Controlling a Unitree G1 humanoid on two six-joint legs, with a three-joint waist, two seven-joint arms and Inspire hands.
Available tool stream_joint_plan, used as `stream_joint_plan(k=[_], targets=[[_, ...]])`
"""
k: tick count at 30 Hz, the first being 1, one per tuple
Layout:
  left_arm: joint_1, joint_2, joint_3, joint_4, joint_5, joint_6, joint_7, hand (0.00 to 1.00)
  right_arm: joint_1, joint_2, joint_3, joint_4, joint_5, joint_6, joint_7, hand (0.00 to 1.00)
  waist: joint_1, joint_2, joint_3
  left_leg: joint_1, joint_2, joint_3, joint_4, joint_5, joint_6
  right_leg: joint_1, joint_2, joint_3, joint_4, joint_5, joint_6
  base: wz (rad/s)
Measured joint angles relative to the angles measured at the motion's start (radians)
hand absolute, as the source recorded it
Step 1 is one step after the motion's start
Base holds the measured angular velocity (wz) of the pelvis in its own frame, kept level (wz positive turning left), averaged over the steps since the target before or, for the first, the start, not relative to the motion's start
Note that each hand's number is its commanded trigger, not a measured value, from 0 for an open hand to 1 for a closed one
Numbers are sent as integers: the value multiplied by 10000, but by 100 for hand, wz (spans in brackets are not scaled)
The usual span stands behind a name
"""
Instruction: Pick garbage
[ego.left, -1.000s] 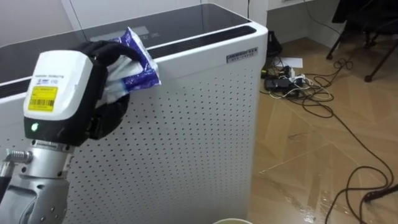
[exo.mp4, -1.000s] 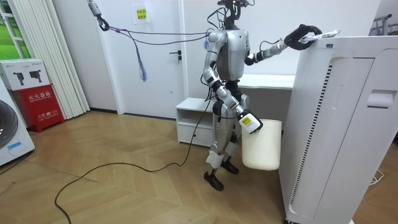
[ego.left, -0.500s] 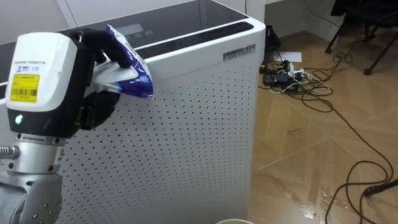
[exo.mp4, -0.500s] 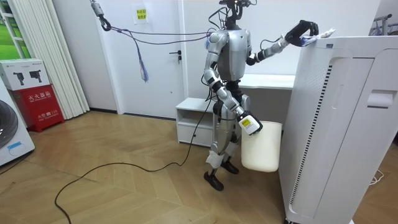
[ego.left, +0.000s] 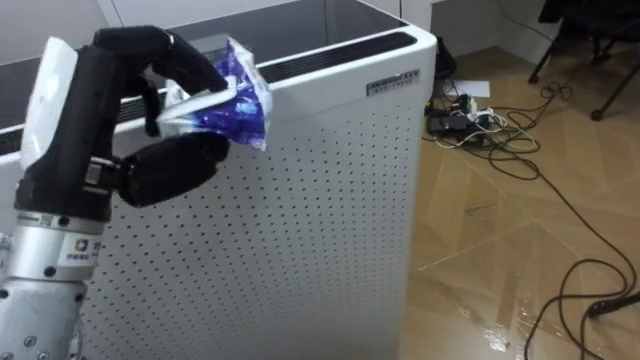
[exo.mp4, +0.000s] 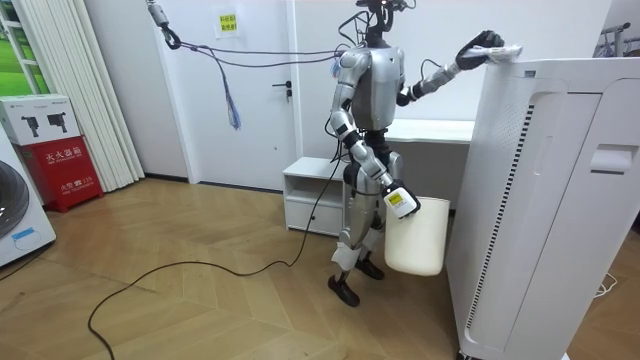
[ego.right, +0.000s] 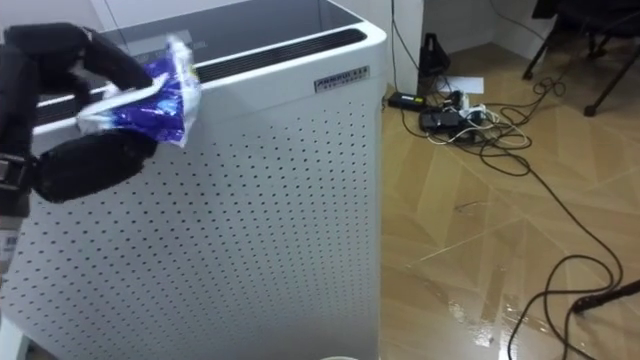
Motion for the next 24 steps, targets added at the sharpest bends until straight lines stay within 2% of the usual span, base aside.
stream_joint_plan(k=[1, 3, 4, 7, 11, 13, 18, 20, 21, 24], targets=[[33, 14, -150, -69, -235, 0, -270, 100, 0, 0, 5, 0, 1, -1, -2, 100, 3, 13, -8, -16, 0, -2, 14, 0, 0, -6, -1, -3, -1, 0, 0, 0], [142, 33, -833, -207, -1252, 21, -1124, 100, -3, -12, 105, -32, -8, -7, -14, 100, 10, -92, 1, -49, 16, 36, 42, 0, -1, -37, 9, 8, 11, 0, -1, -3], [142, 30, -924, -232, -1458, 21, -1322, 100, -5, -13, 148, -44, -38, -12, -20, 100, 23, -120, -2, -56, 19, 38, 48, 0, -1, -43, 12, 10, 14, 0, -1, -5], [135, 22, -979, -469, -2309, 15, -2170, 100, 4, -46, 150, -57, -180, -35, -18, 100, -22, -145, -8, -44, 18, 69, 55, 0, 0, -48, 7, 43, 33, 1, -2, -1], [135, -24, -979, -654, -2903, 9, -2833, 100, 3, -43, 149, -157, -283, -36, -17, 100, 14, -127, -20, -14, 22, 71, 54, 0, 0, -39, 16, 94, 46, 1, -2, 0], [136, -33, -979, -659, -2960, 7, -3004, 100, 4, -31, 150, -163, -289, -36, -19, 100, 40, -95, -38, -10, 21, 90, 55, 0, 0, -37, 14, 90, 47, 1, -2, 0], [374, -30, -1099, -380, -2975, 17, -3422, 100, -51, 98, 277, -167, -328, -36, -45, 100, 215, -51, -14, -183, 31, 44, 130, 0, -1, -212, -7, 6, 179, 1, -2, 1], [505, -28, -1159, -187, -2863, 29, -3594, 100, -127, 98, 374, -156, -331, -36, -25, 100, 224, -67, 13, -378, 20, -8, 248, 0, -1, -355, -24, -27, 212, 1, -2, 10], [508, -28, -1258, 124, -2854, 21, -3663, 100, -273, 104, 460, -23, -330, -56, -30, 100, 239, -67, 102, -461, 4, -74, 307, 1, 0, -382, -37, -107, 225, 1, -2, 12], [544, -14, -1741, 1272, -2841, 24, -3623, 100, -736, 84, 935, 442, -309, -119, -134, 100, 238, -51, 136, -964, -3, -184, 550, 1, 0, -763, -27, -168, 324, 21, -34, 14]])
